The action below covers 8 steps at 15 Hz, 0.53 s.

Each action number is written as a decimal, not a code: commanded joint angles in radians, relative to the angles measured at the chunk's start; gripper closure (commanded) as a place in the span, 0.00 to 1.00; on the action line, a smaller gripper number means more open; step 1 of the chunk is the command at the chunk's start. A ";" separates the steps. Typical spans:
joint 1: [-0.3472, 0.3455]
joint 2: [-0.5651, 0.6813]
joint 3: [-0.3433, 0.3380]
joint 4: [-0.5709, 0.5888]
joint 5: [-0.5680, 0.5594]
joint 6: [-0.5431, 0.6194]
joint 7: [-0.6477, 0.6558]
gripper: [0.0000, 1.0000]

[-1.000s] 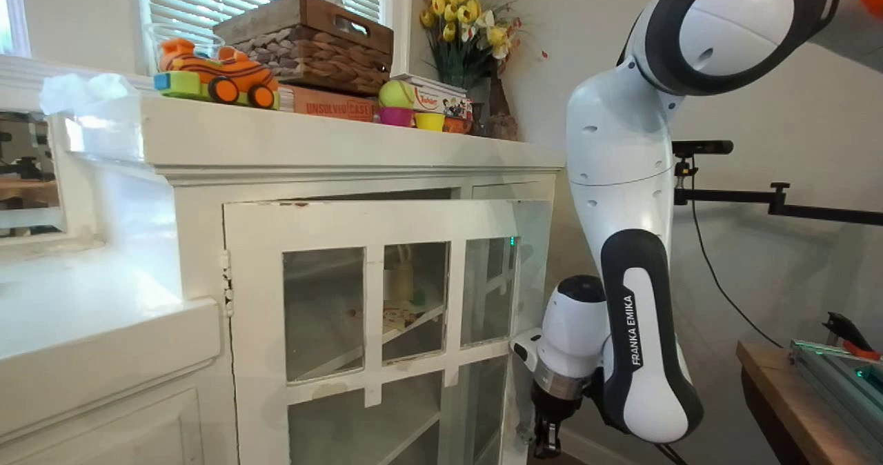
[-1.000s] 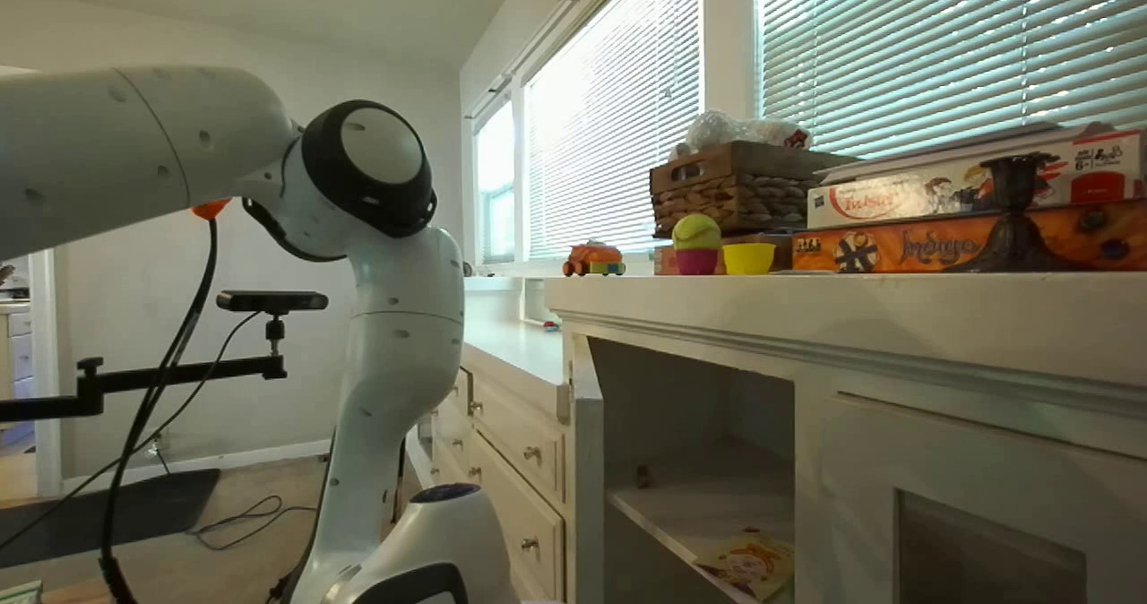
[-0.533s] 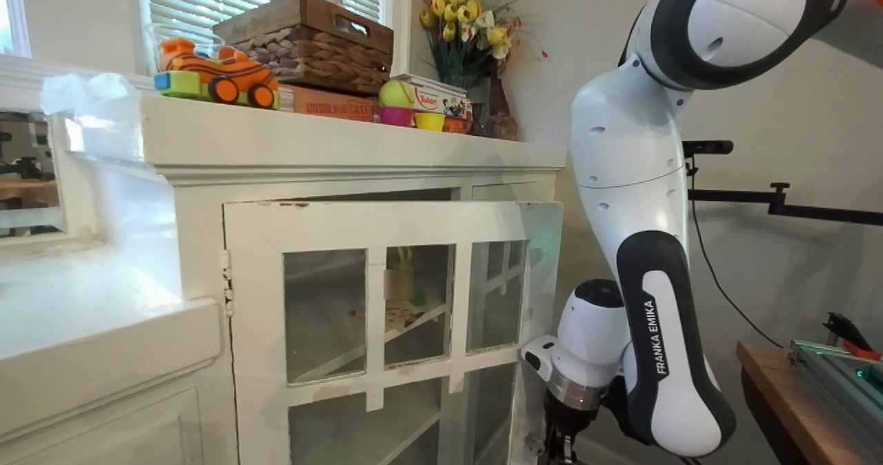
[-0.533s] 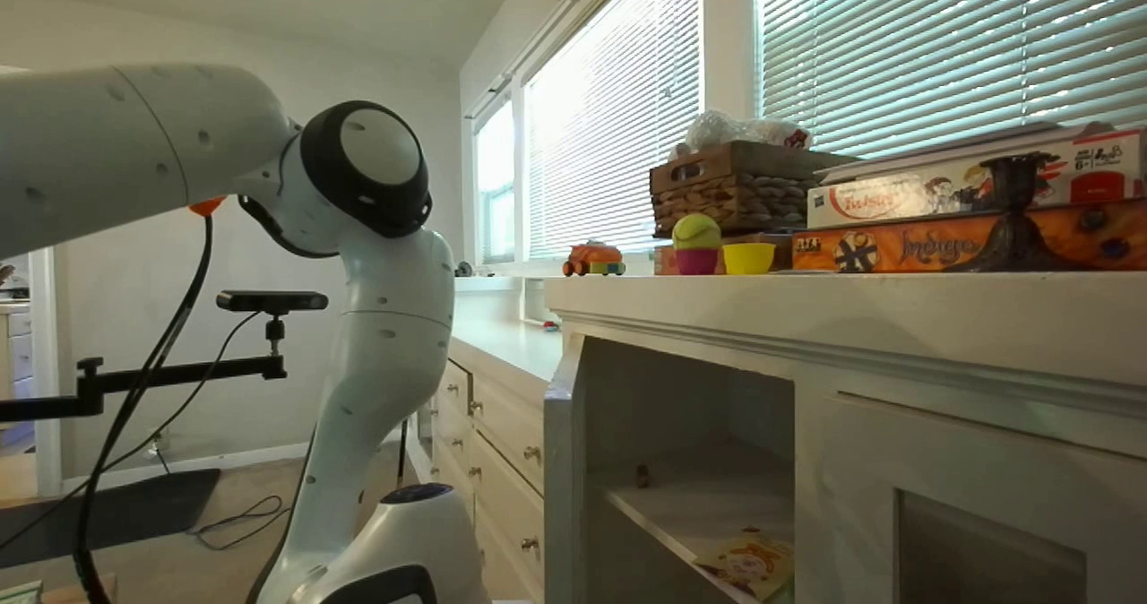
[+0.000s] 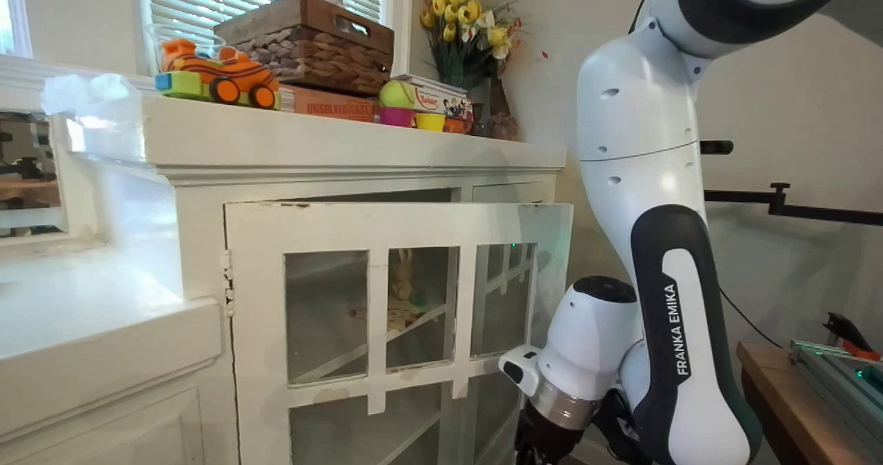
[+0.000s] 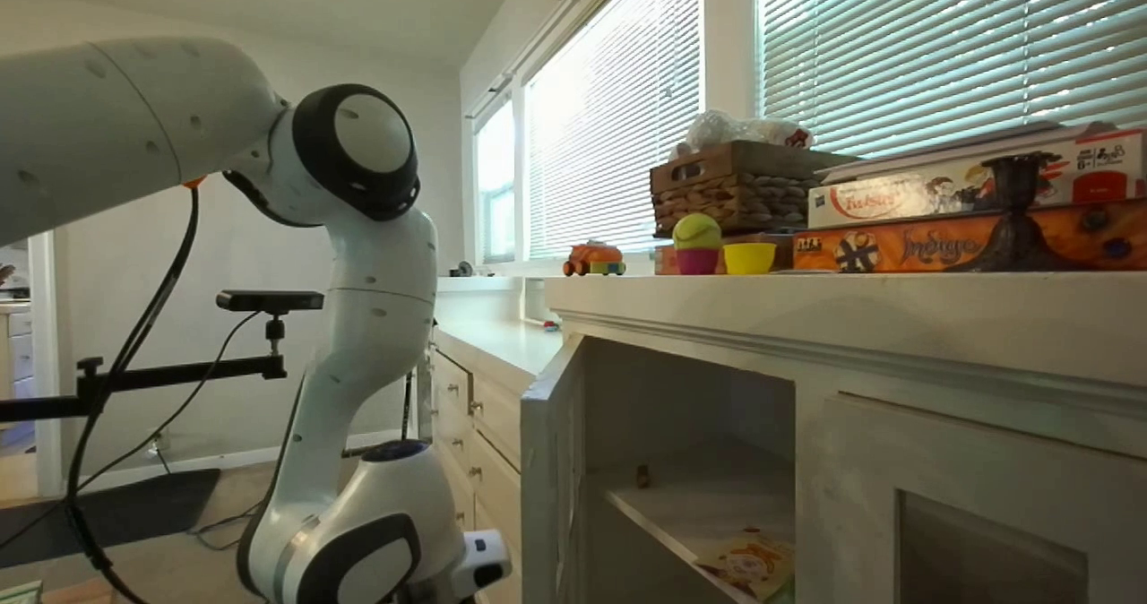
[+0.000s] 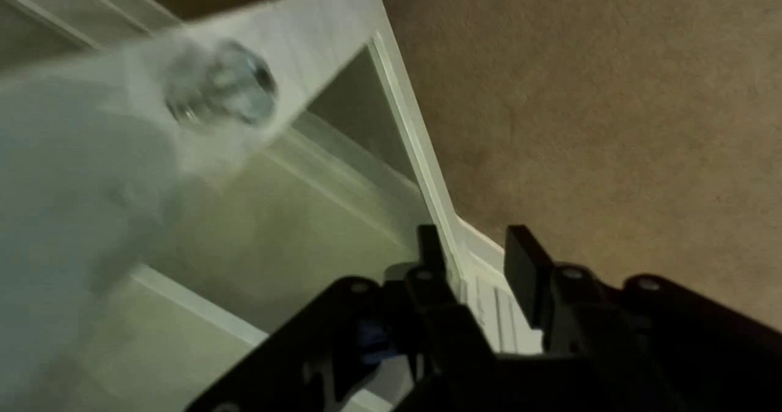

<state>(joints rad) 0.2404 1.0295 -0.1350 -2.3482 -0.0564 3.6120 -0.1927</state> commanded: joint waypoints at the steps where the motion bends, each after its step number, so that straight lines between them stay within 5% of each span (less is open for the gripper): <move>1: -0.011 -0.054 0.058 0.020 -0.058 0.012 -0.032 0.71; 2: -0.020 -0.062 0.073 0.026 -0.072 0.009 -0.037 0.42; 4: -0.018 -0.073 0.081 0.032 -0.083 0.010 -0.042 0.45; 8: 0.009 -0.091 0.061 0.029 -0.056 -0.007 -0.042 0.18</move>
<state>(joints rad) 0.2402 0.9588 -0.0642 -2.3110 -0.1116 3.6127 -0.2160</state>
